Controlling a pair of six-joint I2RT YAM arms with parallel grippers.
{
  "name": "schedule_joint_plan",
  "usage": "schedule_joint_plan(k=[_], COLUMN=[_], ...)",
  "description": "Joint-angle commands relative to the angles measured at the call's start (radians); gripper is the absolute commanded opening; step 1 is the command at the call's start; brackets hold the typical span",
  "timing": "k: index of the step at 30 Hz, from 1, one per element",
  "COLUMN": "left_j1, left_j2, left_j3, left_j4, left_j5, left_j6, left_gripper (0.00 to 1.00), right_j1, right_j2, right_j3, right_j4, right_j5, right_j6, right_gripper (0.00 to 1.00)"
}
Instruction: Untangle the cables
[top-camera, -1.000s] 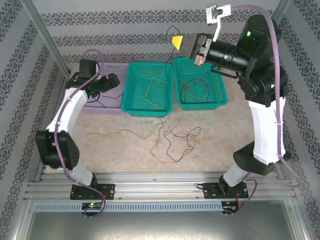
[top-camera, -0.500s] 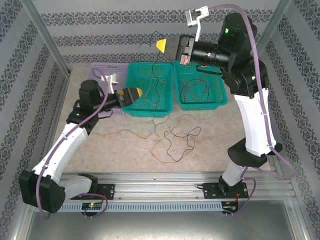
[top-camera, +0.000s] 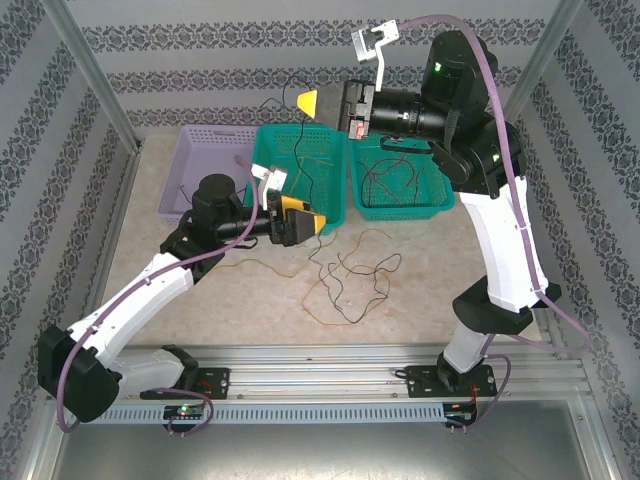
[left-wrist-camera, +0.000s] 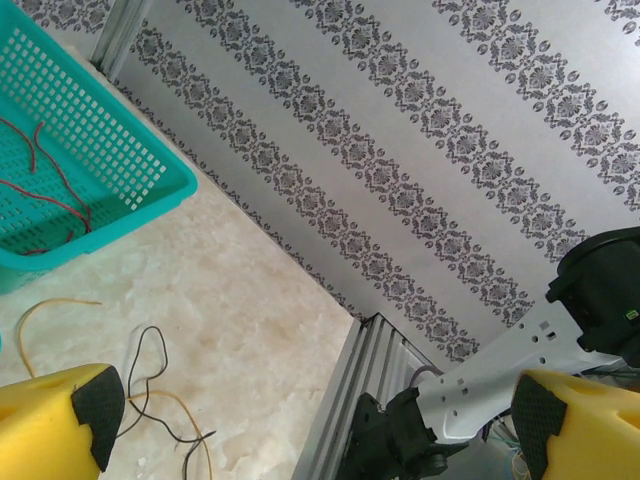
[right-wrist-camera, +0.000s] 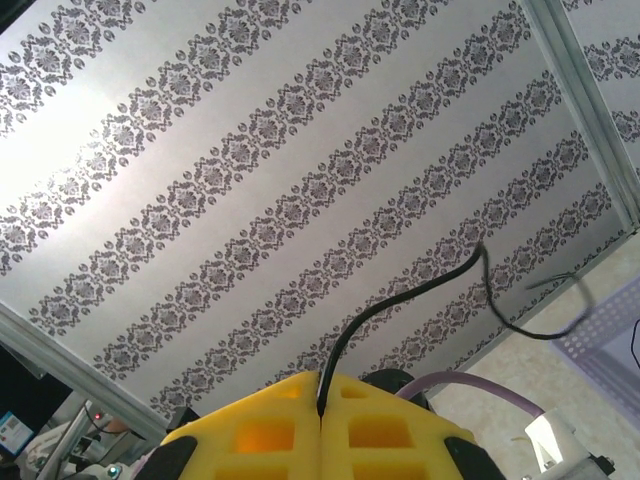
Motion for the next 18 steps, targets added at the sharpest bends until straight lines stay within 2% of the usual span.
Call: schedule_joint_plan(k=[1, 3, 5, 9, 10, 11, 14, 18], left_j1=[-0.018, -0.019, -0.018, -0.018, -0.018, -0.018, -0.019, -0.017], left_j2=[0.006, 0.009, 0.015, 0.031, 0.031, 0.031, 0.023, -0.006], left_j3=[0.015, 0.013, 0.018, 0.036, 0.038, 0.04, 0.051, 0.082], left_j4=[0.081, 0.079, 0.073, 0.061, 0.061, 0.058, 0.031, -0.065], left_j5=[-0.009, -0.019, -0.026, -0.022, -0.024, -0.026, -0.037, -0.078], left_j6=[0.039, 0.04, 0.042, 0.039, 0.039, 0.039, 0.047, 0.089], left_gripper=[1.0, 1.0, 0.93, 0.54, 0.37, 0.24, 0.02, 0.0], right_j1=[0.009, 0.013, 0.02, 0.021, 0.022, 0.021, 0.017, -0.006], right_j2=[0.012, 0.014, 0.012, 0.003, -0.001, -0.006, -0.032, -0.113], right_j3=[-0.013, -0.017, -0.021, -0.032, -0.038, -0.044, -0.084, -0.21], right_j4=[0.027, 0.033, 0.038, 0.032, 0.03, 0.029, 0.022, 0.028], right_j5=[-0.027, -0.031, -0.033, -0.025, -0.023, -0.021, 0.004, 0.085], right_j6=[0.011, 0.015, 0.016, 0.005, 0.001, -0.002, -0.024, -0.066], right_gripper=[0.0, 0.0, 0.0, 0.0, 0.0, 0.0, 0.0, 0.0])
